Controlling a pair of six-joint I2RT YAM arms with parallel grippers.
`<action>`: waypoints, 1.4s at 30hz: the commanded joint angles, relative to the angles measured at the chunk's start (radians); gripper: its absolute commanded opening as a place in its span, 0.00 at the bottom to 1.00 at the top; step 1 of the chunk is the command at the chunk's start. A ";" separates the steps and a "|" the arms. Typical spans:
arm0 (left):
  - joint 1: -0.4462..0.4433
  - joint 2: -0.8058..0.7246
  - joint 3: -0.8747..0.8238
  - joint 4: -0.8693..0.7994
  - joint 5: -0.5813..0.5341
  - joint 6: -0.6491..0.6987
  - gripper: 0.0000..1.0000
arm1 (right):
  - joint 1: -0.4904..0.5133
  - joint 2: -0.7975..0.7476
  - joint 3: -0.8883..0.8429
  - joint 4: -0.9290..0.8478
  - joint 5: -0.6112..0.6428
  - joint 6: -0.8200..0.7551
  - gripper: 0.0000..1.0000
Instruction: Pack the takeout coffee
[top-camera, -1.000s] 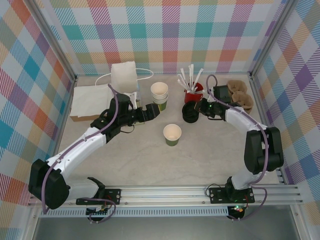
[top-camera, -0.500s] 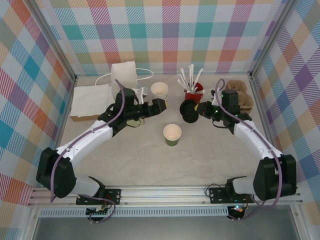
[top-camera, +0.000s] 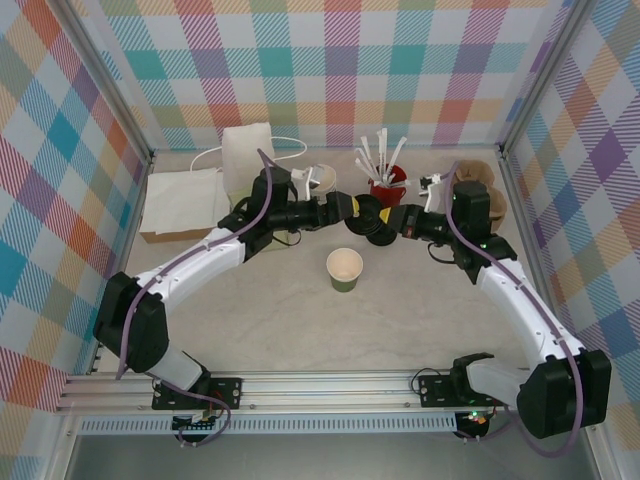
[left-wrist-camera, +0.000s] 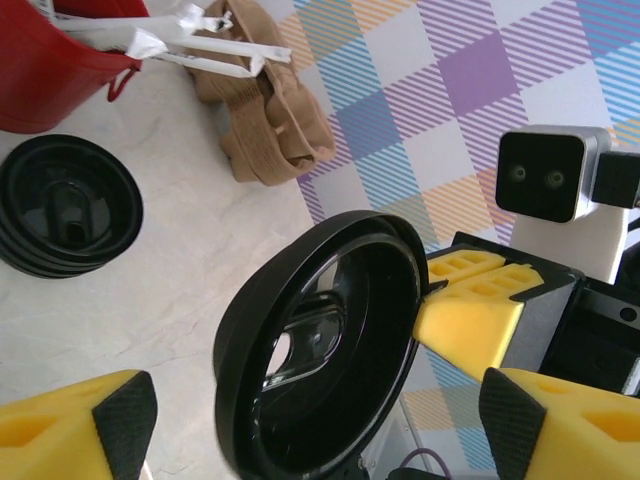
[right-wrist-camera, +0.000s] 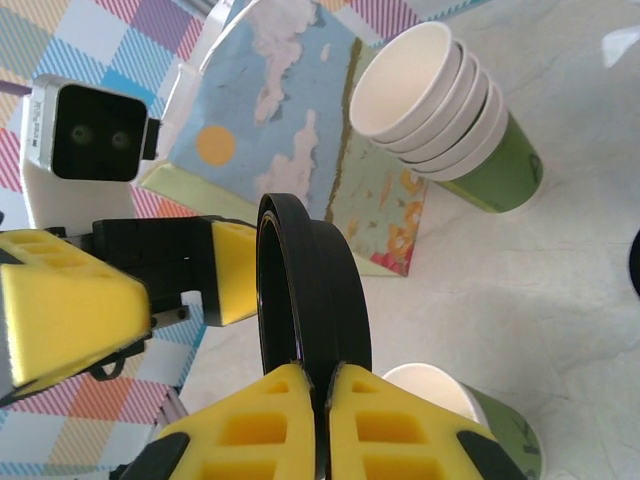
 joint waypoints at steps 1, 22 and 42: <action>-0.024 0.017 0.047 0.024 0.025 0.003 0.79 | 0.013 0.007 0.034 0.072 -0.058 0.034 0.09; -0.042 0.013 0.068 -0.056 -0.048 0.059 0.19 | 0.019 0.010 0.030 0.034 -0.006 0.022 0.40; -0.044 -0.019 0.090 -0.162 -0.100 0.127 0.48 | 0.086 0.079 0.065 0.037 -0.010 -0.003 0.19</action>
